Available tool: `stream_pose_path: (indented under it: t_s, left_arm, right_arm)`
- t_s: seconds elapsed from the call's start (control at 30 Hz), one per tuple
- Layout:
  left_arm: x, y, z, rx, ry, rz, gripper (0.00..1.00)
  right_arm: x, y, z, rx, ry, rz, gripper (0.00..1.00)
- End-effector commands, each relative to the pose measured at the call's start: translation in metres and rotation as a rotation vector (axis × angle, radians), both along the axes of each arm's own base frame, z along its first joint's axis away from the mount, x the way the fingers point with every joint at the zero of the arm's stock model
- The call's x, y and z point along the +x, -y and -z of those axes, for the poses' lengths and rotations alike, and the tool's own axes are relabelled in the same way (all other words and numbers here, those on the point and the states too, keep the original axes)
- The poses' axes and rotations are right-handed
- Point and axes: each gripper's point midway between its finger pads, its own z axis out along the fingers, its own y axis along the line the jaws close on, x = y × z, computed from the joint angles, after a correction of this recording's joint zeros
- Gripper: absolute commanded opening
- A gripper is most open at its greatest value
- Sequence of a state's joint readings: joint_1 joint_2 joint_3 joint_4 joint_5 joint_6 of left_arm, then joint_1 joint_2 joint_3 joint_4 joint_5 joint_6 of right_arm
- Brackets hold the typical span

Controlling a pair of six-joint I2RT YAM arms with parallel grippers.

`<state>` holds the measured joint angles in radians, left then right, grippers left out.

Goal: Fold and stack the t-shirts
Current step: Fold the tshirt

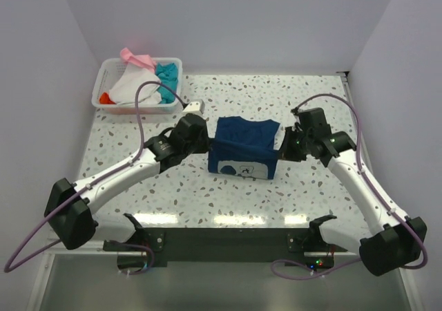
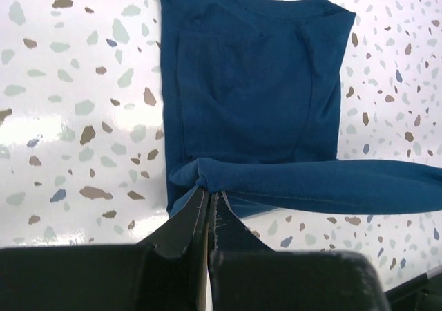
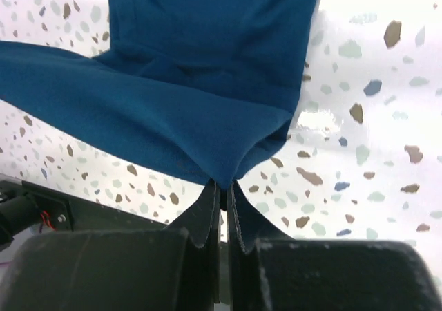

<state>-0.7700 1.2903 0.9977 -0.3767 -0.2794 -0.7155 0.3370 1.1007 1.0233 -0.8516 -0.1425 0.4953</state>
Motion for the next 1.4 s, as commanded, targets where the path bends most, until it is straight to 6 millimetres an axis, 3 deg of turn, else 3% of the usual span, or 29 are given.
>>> stream_pose_path:
  t_s: [0.0, 0.13, 0.4, 0.53, 0.6, 0.87, 0.9, 0.93, 0.97, 1.0, 1.07, 1.1, 1.13, 1.2, 1.23, 1.27, 1.3, 1.33, 1.37]
  left_arm:
    - [0.034, 0.007, -0.03, 0.0, 0.097, 0.014, 0.0]
    - [0.059, 0.014, -0.042, 0.0, 0.124, 0.02, 0.0]
    - [0.101, 0.018, -0.025, 0.024, 0.088, 0.024, 0.0]
    - [0.124, 0.021, -0.014, 0.015, 0.073, 0.032, 0.0]
    - [0.134, 0.023, -0.011, 0.006, 0.077, 0.029, 0.0]
    - [0.185, 0.031, 0.027, 0.071, 0.04, -0.013, 0.0]
    - [0.189, 0.031, 0.031, 0.081, 0.043, -0.021, 0.0]
    - [0.196, 0.031, 0.032, 0.09, 0.045, -0.027, 0.0]
    - [0.202, 0.03, 0.05, 0.107, 0.016, -0.03, 0.0]
    - [0.207, 0.031, 0.056, 0.107, 0.008, -0.026, 0.05]
    - [0.224, 0.033, 0.066, 0.112, 0.002, -0.027, 0.15]
    - [0.229, 0.035, 0.069, 0.116, -0.001, -0.021, 0.33]
    - [0.236, 0.04, 0.066, 0.124, -0.002, -0.012, 0.56]
    - [0.243, 0.044, 0.052, 0.123, 0.022, 0.0, 1.0]
    - [0.243, 0.044, 0.044, 0.115, 0.033, 0.001, 1.0]
    - [0.243, 0.045, 0.037, 0.105, 0.044, 0.002, 1.0]
    - [0.239, 0.044, 0.038, 0.102, 0.043, 0.004, 1.0]
    - [0.235, 0.043, 0.021, 0.081, 0.068, 0.005, 1.0]
    - [0.231, 0.042, 0.016, 0.068, 0.074, 0.011, 1.0]
  right_arm:
    - [0.026, -0.01, -0.02, 0.048, 0.071, -0.059, 0.0]
    - [0.047, -0.007, -0.028, 0.069, 0.085, -0.041, 0.0]
    - [0.074, -0.005, -0.019, 0.132, 0.061, -0.051, 0.0]
    - [0.102, 0.001, -0.014, 0.177, 0.068, -0.035, 0.0]
    - [0.114, 0.001, -0.001, 0.199, 0.036, -0.034, 0.0]
    - [0.171, 0.006, 0.024, 0.238, 0.035, 0.001, 0.0]
    - [0.178, 0.01, 0.036, 0.221, 0.015, 0.022, 0.0]
    - [0.189, 0.013, 0.033, 0.21, 0.036, 0.034, 0.0]
    - [0.196, 0.017, 0.038, 0.196, 0.035, 0.052, 0.0]
    - [0.202, 0.019, 0.042, 0.189, 0.027, 0.059, 0.0]
    - [0.214, 0.022, 0.057, 0.168, -0.022, 0.073, 0.16]
    - [0.221, 0.027, 0.061, 0.139, -0.022, 0.087, 0.31]
    - [0.229, 0.03, 0.068, 0.119, -0.044, 0.097, 0.66]
    - [0.24, 0.037, 0.062, 0.076, -0.032, 0.097, 0.74]
    - [0.237, 0.037, 0.062, 0.069, -0.052, 0.097, 0.83]
    - [0.237, 0.037, 0.056, 0.063, -0.036, 0.086, 0.99]
    - [0.233, 0.037, 0.055, 0.06, -0.034, 0.083, 0.99]
    - [0.232, 0.038, 0.05, 0.055, -0.012, 0.086, 0.99]
    - [0.227, 0.039, 0.034, 0.052, 0.028, 0.08, 0.99]
